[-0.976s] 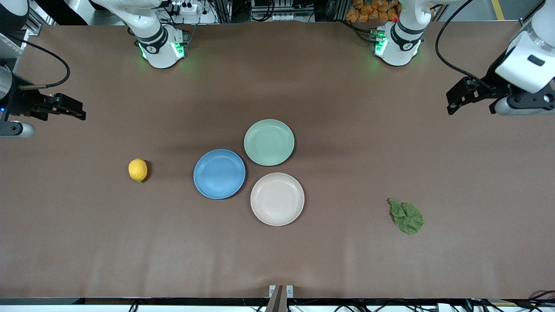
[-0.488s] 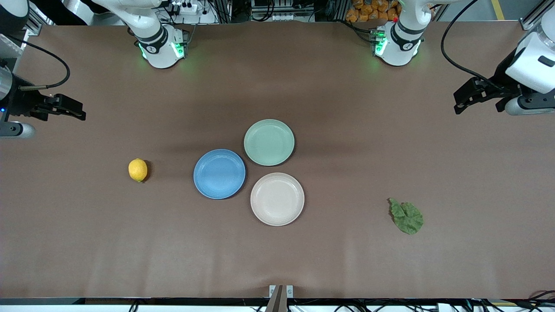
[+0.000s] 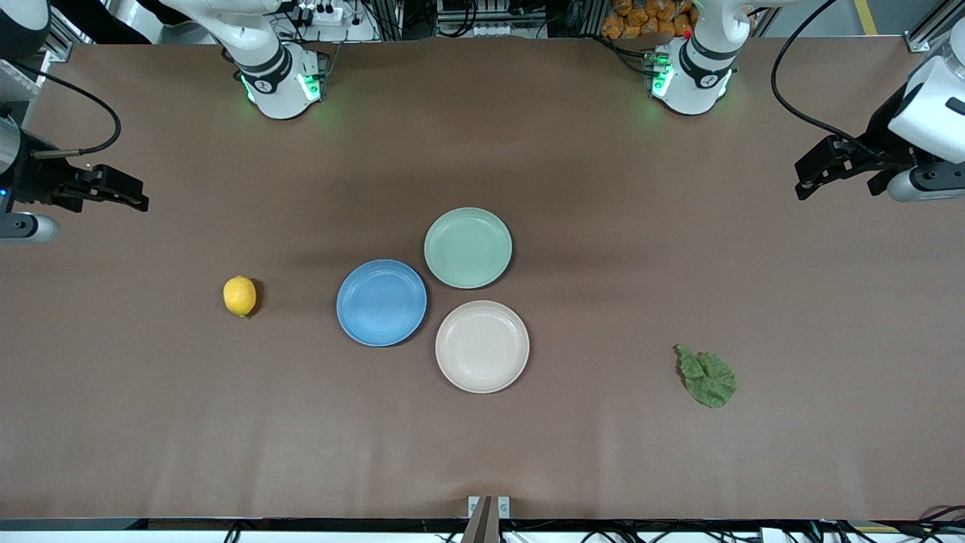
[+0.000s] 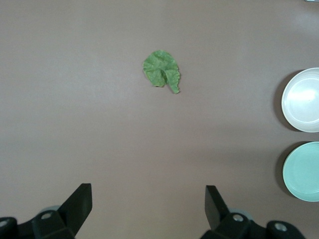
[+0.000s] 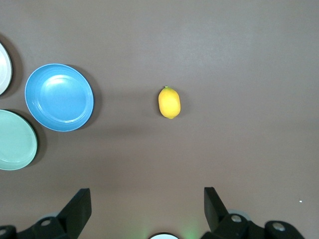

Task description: Pick lemon and lettuce from blue and beige plates

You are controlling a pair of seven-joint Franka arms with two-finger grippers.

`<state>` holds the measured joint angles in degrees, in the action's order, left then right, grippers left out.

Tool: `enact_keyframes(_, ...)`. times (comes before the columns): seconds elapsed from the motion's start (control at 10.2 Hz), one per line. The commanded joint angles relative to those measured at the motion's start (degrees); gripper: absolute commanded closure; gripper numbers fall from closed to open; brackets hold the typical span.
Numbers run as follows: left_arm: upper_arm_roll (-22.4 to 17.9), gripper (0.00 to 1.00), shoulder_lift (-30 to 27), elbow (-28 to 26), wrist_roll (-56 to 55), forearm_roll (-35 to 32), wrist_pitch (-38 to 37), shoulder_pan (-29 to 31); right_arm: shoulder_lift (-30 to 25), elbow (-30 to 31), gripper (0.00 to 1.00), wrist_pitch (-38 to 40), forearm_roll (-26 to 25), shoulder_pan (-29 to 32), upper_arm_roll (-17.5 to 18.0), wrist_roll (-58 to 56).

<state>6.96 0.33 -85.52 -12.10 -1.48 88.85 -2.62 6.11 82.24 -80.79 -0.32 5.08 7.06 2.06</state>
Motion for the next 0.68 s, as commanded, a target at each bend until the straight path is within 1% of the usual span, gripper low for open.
enact_keyframes(0.0,-0.01,0.0,0.73,0.44,1.3,0.69,0.09,0.16,-1.71,1.87,0.0,-0.6,0.5,-0.24,-0.38,0.84)
enact_keyframes(0.59,-0.45,0.0,0.9,0.36,1.29,0.69,0.0,0.86,-1.71,1.96,0.0,-0.42,0.5,-0.07,-0.3,0.84)
